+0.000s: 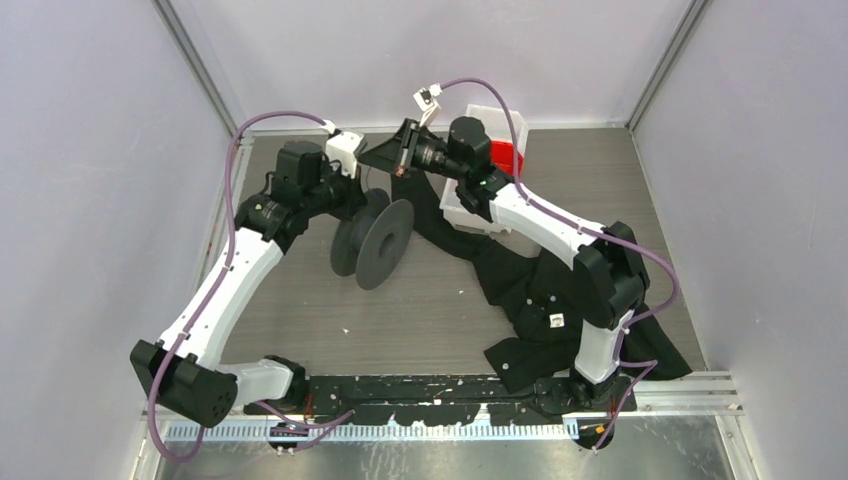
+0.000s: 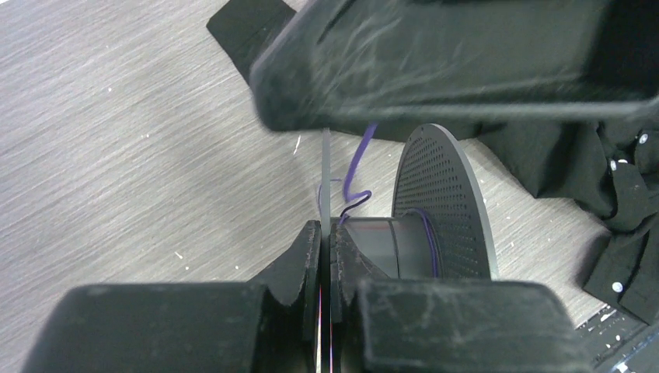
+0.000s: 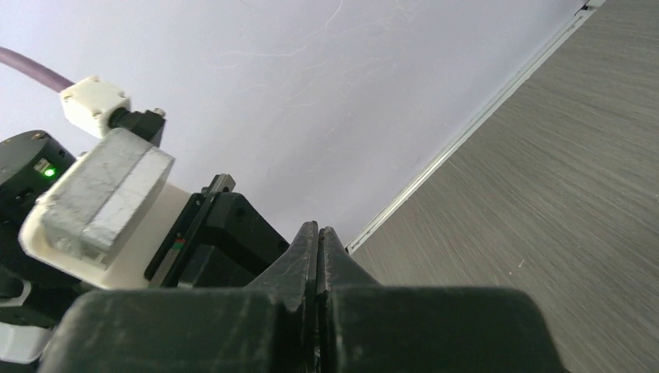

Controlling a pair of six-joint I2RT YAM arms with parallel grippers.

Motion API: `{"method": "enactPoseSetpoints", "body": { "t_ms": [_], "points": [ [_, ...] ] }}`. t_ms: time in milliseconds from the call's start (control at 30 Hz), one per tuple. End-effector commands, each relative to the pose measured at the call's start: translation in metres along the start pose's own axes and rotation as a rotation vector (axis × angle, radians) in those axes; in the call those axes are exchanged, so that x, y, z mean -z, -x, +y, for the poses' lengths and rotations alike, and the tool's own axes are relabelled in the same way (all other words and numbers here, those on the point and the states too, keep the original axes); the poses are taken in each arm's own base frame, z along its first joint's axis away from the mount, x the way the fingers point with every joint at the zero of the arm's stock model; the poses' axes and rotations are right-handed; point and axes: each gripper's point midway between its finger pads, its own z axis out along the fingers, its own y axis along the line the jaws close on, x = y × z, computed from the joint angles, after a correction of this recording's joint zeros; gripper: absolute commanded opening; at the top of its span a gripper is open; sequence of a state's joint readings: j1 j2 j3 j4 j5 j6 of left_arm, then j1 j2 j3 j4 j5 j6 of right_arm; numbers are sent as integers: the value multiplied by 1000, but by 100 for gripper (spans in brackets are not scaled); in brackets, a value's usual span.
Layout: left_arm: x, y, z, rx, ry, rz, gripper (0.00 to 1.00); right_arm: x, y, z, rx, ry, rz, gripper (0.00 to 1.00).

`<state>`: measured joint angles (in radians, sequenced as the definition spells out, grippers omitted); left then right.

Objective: Wrap the cables

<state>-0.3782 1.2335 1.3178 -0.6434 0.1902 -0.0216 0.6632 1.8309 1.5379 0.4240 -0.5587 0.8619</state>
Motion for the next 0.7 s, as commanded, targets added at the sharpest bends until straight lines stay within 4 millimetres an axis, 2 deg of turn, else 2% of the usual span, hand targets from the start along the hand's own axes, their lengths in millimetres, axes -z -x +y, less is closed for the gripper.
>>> {"method": "enactPoseSetpoints", "body": {
  "t_ms": [0,200,367,500,667],
  "points": [
    [3,47,-5,-36,-30,-215,0,-10,-8,-5,-56,-6,-32,1],
    [-11,32,5,22,-63,-204,0,-10,-23,-38,-98,-112,-44,1],
    [-24,12,17,92,-111,-168,0,-7,-41,-65,-110,-176,-26,1],
    [-35,-3,18,123,-136,-149,0,-7,-54,-83,-139,-209,-17,1],
    [-42,-18,20,137,-130,-125,1,-13,-59,-92,-200,-200,-37,1]
  ]
}}
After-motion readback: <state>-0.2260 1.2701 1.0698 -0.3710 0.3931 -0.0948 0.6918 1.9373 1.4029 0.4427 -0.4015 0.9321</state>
